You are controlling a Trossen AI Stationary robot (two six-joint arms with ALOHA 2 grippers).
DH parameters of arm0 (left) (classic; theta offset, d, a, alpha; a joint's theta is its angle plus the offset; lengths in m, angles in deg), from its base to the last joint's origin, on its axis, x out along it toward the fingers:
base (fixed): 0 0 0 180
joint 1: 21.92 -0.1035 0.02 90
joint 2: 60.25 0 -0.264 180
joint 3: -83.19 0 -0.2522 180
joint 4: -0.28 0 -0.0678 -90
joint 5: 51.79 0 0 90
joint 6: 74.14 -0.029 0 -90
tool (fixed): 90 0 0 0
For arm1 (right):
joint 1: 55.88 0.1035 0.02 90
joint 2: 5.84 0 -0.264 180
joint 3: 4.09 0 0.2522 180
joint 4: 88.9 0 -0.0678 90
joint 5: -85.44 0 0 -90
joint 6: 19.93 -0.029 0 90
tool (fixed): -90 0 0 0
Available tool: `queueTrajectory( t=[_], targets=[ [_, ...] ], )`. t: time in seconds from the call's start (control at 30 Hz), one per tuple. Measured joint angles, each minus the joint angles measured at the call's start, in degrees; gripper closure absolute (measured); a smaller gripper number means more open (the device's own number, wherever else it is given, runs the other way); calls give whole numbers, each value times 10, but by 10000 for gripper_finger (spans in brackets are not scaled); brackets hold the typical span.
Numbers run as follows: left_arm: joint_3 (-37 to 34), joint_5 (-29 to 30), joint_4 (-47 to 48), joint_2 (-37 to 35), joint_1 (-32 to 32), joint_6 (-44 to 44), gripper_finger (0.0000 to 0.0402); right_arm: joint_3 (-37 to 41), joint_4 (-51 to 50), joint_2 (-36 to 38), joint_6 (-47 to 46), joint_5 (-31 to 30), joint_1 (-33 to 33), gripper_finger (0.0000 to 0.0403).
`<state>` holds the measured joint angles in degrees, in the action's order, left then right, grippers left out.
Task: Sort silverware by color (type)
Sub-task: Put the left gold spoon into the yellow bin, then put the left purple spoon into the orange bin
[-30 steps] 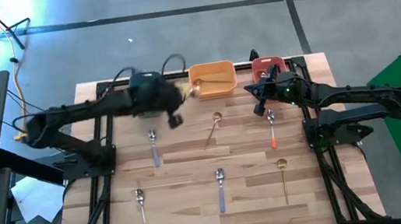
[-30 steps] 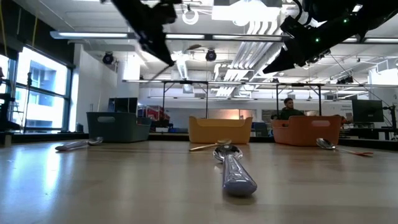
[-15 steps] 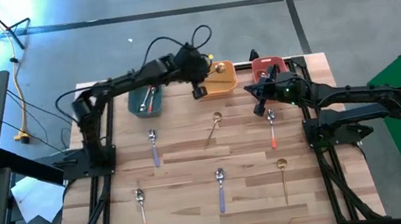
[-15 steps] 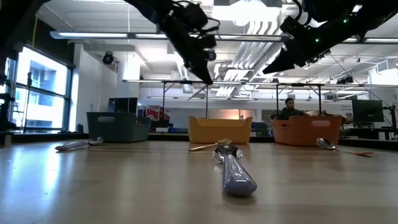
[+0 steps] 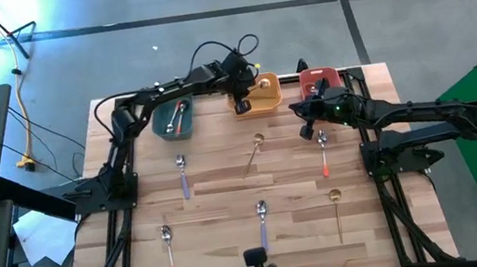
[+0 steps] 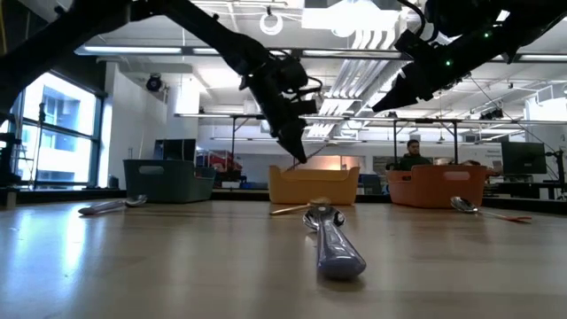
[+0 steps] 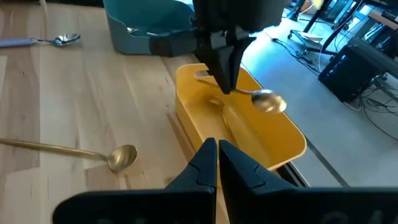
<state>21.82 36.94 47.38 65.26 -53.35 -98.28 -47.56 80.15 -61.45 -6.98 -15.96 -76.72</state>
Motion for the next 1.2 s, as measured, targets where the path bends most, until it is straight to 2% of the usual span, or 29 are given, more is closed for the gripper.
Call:
queueTrajectory(
  t=[0.2, 0.37, 0.67, 0.87, 1.03, 1.2],
  targets=[
    [23, -3, -3, 30, -13, -1, 399, 0, 2, 0, 0, 0, 0, 402],
    [32, -41, 2, 50, -26, 0, 399, 0, 3, 0, -4, 0, 0, 402],
    [34, -48, 2, 62, -32, 0, 395, 0, 3, 0, -5, 0, 0, 402],
    [34, -43, -4, 58, -31, 5, 352, 0, 1, 0, -10, 0, 0, 402],
    [34, -9, 3, 49, -29, 13, 315, 0, -1, 0, -19, 0, 0, 402],
    [34, 1, 18, 25, -27, 2, 299, 0, -2, 0, -23, 0, 0, 402]
  ],
)
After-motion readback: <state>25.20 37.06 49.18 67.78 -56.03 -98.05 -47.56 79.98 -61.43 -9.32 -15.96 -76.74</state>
